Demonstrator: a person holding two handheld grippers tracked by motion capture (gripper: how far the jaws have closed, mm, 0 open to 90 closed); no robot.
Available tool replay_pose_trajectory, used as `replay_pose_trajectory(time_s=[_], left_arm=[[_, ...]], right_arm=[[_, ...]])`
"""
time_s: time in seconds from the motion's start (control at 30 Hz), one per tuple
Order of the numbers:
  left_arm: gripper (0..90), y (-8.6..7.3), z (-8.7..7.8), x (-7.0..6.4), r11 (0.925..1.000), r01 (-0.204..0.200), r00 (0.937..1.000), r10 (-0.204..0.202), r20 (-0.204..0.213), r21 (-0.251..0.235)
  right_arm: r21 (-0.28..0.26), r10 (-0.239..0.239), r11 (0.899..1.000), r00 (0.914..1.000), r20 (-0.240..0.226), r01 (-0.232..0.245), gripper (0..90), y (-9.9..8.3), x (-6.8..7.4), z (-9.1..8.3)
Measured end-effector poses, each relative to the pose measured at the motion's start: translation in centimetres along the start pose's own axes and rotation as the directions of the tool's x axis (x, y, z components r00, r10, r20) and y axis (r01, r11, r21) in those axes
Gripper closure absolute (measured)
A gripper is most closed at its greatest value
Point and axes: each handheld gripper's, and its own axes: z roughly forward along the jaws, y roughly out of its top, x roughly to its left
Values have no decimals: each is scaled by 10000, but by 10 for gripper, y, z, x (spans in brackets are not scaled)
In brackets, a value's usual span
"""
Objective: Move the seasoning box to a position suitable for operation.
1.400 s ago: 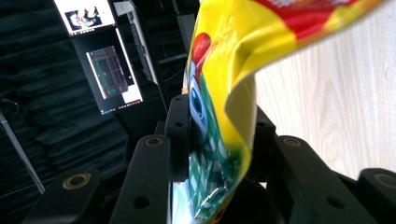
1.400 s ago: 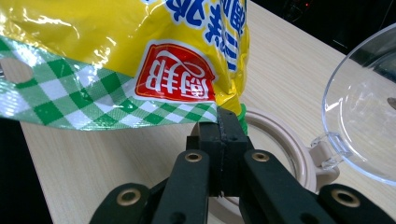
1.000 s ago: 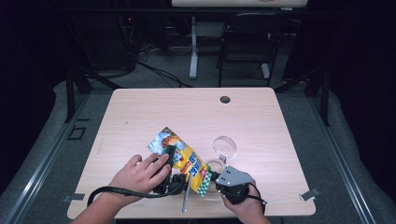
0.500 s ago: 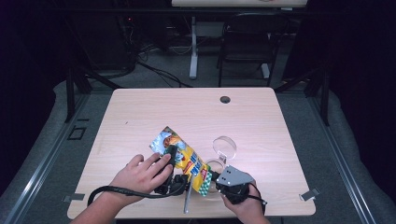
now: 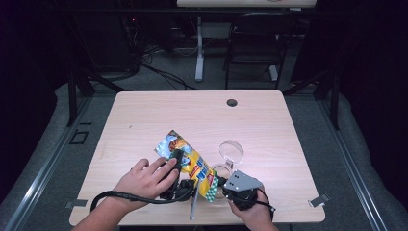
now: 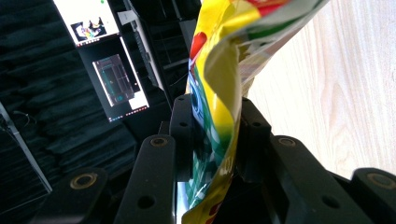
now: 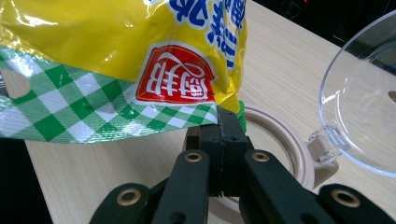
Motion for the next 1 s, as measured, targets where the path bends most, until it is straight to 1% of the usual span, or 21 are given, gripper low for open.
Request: replay_pose_trajectory(time_s=[0.07,0.1,0.13,0.17,0.2,0.37,0.4,0.47,0.53,0.7,0.77,0.8,0.83,0.87,0.93,1.0], left_arm=[[726,0,0,0,10000,-33,10000,33,-29,-26],[727,1,0,0,9999,-130,9997,128,-202,-93],[727,1,0,0,10000,-68,9999,68,-131,-58],[728,1,0,0,9999,-111,9999,111,-23,-33],[731,2,0,0,9999,-110,9999,110,-13,-36],[740,3,-1,2,9996,-234,9996,233,-133,-135],[742,3,-1,2,9998,-186,9998,185,-42,-87],[745,3,-2,3,9998,-159,9999,159,-20,-91],[751,4,-2,4,9996,-221,9997,220,-111,-173],[758,4,-2,4,9996,-247,9997,247,-24,-107],[762,5,-3,4,9993,-341,9992,337,-202,-184],[764,5,-3,4,9992,-337,9992,333,-214,-195],[765,5,-3,4,9992,-344,9992,339,-205,-200],[767,5,-4,4,9995,-278,9996,278,-16,-145],[770,6,-5,4,9993,-325,9994,323,-137,-182],[777,6,-6,5,9990,-368,9993,365,-112,-239]], right_arm=[[16,8,10000,10000,-1,-8,900,0,0,0],[18,18,10000,10000,-13,-18,900,0,-1,0],[48,17,10000,10000,-18,-17,900,0,-1,0],[44,37,10000,10000,-31,-37,900,-1,-1,0],[49,47,10000,10000,-48,-46,900,-1,-1,1],[100,37,9999,10000,-60,-36,900,-1,-1,1],[96,39,9999,10000,-60,-38,900,-1,-2,1],[94,41,9999,10000,-27,-41,900,-1,-1,1],[87,35,10000,10000,1,-35,900,-1,-1,1],[85,38,10000,10000,-6,-38,900,-1,-1,1],[80,41,10000,10000,-5,-41,900,-1,-1,1],[83,40,10000,10000,-8,-40,900,-1,-1,1],[84,51,10000,10000,-11,-51,900,-1,-1,1],[73,64,10000,10000,-24,-64,900,-1,-1,1],[90,61,9999,10000,-27,-61,900,-1,-1,1],[99,64,9999,10000,-21,-63,900,-2,-1,1]])
